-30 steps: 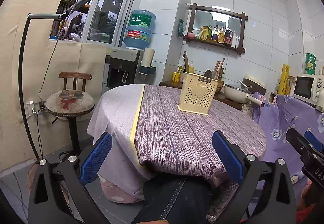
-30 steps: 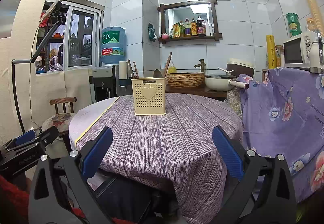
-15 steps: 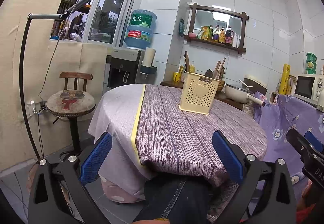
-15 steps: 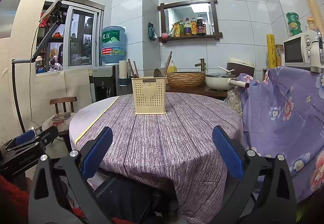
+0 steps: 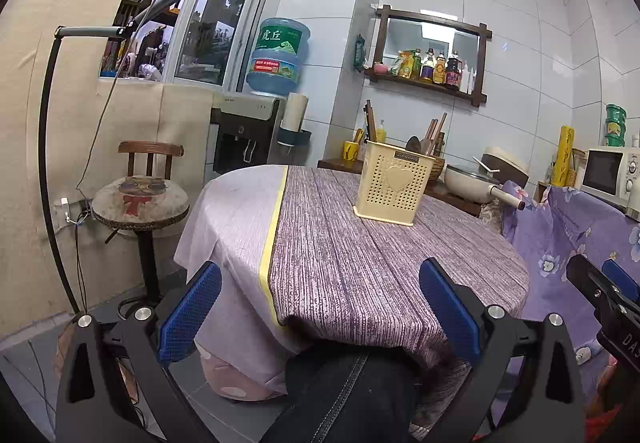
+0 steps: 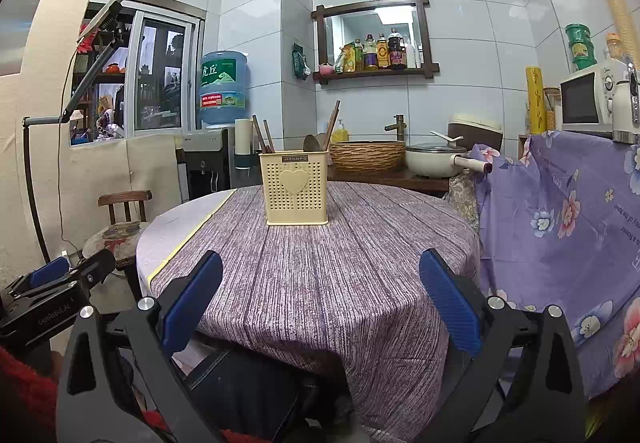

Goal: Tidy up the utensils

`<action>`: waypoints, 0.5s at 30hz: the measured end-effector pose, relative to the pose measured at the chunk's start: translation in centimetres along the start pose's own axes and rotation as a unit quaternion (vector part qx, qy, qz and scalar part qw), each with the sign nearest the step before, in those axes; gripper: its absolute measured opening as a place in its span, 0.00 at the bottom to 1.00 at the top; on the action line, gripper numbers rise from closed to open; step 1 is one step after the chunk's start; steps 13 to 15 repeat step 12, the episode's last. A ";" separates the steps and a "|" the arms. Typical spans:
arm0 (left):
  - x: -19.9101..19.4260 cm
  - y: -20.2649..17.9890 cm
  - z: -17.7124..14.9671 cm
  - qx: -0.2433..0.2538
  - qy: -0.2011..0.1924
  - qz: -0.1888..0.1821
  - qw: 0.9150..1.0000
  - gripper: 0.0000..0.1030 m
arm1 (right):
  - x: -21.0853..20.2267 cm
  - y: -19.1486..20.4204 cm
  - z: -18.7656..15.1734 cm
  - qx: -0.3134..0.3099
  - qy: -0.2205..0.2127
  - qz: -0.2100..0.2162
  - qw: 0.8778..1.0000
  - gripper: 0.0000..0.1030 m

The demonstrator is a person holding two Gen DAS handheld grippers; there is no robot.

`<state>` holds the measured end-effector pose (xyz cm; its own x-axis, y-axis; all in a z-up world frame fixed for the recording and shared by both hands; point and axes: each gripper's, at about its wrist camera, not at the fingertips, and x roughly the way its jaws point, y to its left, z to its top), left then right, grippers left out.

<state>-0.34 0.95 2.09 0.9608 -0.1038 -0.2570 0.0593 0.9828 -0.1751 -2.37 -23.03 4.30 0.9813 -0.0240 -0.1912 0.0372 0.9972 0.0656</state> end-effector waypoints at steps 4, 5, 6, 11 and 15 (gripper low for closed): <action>0.0 0.0 -0.1 0.000 0.002 0.000 1.000 0.95 | 0.0 0.0 0.0 0.000 0.000 0.000 1.000 0.94; 0.1 0.0 -0.1 0.000 0.001 0.000 1.000 0.95 | 0.0 0.0 0.0 0.000 0.000 0.000 1.000 0.94; 0.0 0.0 -0.1 0.000 0.001 0.000 1.000 0.95 | 0.0 0.0 0.0 0.000 0.000 0.000 1.000 0.94; 0.0 -0.1 -0.1 0.000 0.001 0.000 1.000 0.95 | 0.0 0.0 0.0 0.000 0.001 0.000 1.000 0.94; 0.0 -0.1 -0.1 0.000 0.001 0.000 1.000 0.95 | 0.0 0.0 0.0 0.000 0.001 0.000 1.000 0.94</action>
